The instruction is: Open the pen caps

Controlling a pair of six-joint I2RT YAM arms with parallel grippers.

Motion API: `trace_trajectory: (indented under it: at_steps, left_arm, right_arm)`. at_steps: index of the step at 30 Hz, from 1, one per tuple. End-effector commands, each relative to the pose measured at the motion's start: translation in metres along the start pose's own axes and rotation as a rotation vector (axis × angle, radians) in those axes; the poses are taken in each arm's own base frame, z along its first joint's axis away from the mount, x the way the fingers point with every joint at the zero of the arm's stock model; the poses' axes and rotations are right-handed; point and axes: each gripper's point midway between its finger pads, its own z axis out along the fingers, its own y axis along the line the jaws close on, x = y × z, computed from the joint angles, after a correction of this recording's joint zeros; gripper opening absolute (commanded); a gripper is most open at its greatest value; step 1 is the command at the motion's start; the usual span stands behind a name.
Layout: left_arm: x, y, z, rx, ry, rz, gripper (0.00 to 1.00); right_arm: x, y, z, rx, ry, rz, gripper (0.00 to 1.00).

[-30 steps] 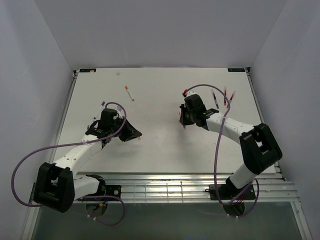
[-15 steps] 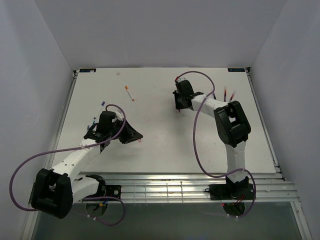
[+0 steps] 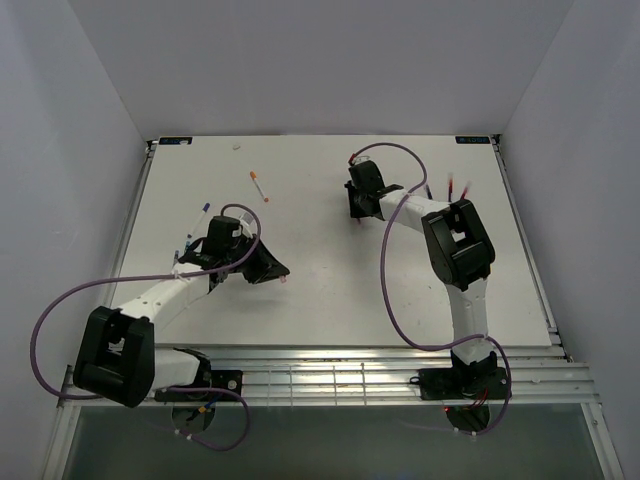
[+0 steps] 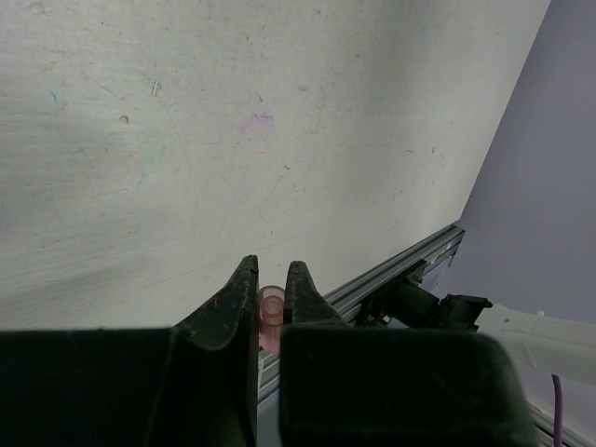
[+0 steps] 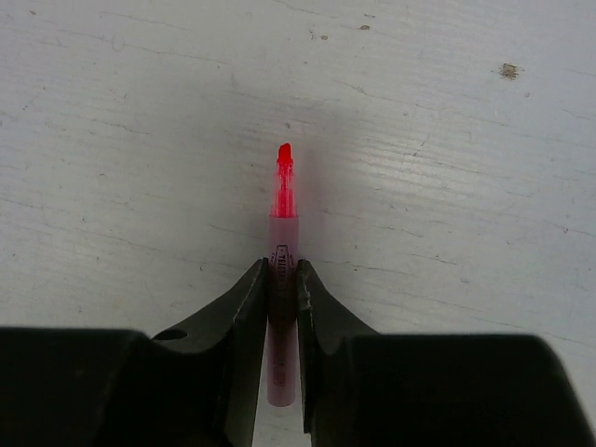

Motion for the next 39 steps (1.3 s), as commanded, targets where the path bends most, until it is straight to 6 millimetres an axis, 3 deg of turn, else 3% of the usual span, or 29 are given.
trace_trajectory:
  at_steps: [1, 11, 16, 18, 19, 23, 25, 27, 28, 29, 30, 31, 32, 33, 39]
  left_arm:
    - [-0.02, -0.022, 0.0, 0.039, -0.041, 0.066, 0.0]
    - [-0.052, -0.036, 0.012, -0.02, -0.03, 0.136, 0.0]
    - [-0.076, -0.043, 0.024, -0.067, -0.033, 0.179, 0.0]
    - [-0.081, -0.035, 0.034, -0.115, -0.003, 0.184, 0.0]
    - [-0.093, -0.048, 0.035, -0.101, -0.02, 0.204, 0.0]
    - [-0.11, -0.05, 0.054, -0.134, 0.019, 0.223, 0.0]
    - [-0.122, -0.05, 0.066, -0.151, 0.024, 0.239, 0.0]
    - [-0.127, -0.045, 0.074, -0.181, 0.036, 0.248, 0.0]
    - [-0.131, -0.042, 0.08, -0.197, 0.038, 0.252, 0.0]
    - [-0.137, -0.038, 0.089, -0.222, 0.05, 0.249, 0.0]
    - [-0.14, -0.035, 0.094, -0.241, 0.055, 0.254, 0.0]
    - [-0.146, -0.03, 0.099, -0.273, 0.047, 0.264, 0.0]
    - [-0.152, -0.026, 0.109, -0.293, 0.058, 0.262, 0.0]
    - [-0.154, -0.025, 0.114, -0.304, 0.064, 0.269, 0.0]
    - [-0.166, -0.029, 0.149, -0.301, 0.097, 0.283, 0.0]
  right_arm:
    - [0.007, -0.006, 0.011, 0.024, 0.015, -0.01, 0.23]
    - [0.003, -0.008, 0.011, -0.005, 0.016, -0.002, 0.38]
    - [-0.023, -0.005, -0.001, -0.026, -0.037, -0.014, 0.45]
    - [-0.047, -0.001, -0.02, -0.049, -0.093, -0.014, 0.51]
    - [-0.055, 0.002, -0.027, -0.065, -0.11, -0.014, 0.54]
    - [-0.097, 0.009, -0.074, -0.107, -0.21, -0.007, 0.67]
    - [-0.1, 0.009, -0.09, -0.115, -0.224, -0.008, 0.68]
    - [-0.112, 0.006, -0.12, -0.118, -0.278, 0.006, 0.7]
    - [-0.099, 0.0, -0.122, -0.099, -0.256, 0.014, 0.7]
    - [-0.104, -0.002, -0.144, -0.102, -0.291, 0.028, 0.71]
    - [-0.1, -0.004, -0.151, -0.102, -0.294, 0.033, 0.71]
    - [-0.079, -0.008, -0.151, -0.095, -0.26, 0.032, 0.71]
    - [-0.073, -0.01, -0.157, -0.097, -0.261, 0.033, 0.71]
    - [-0.073, -0.013, -0.174, -0.099, -0.288, 0.04, 0.71]
    - [-0.015, -0.029, -0.197, -0.088, -0.253, 0.047, 0.72]
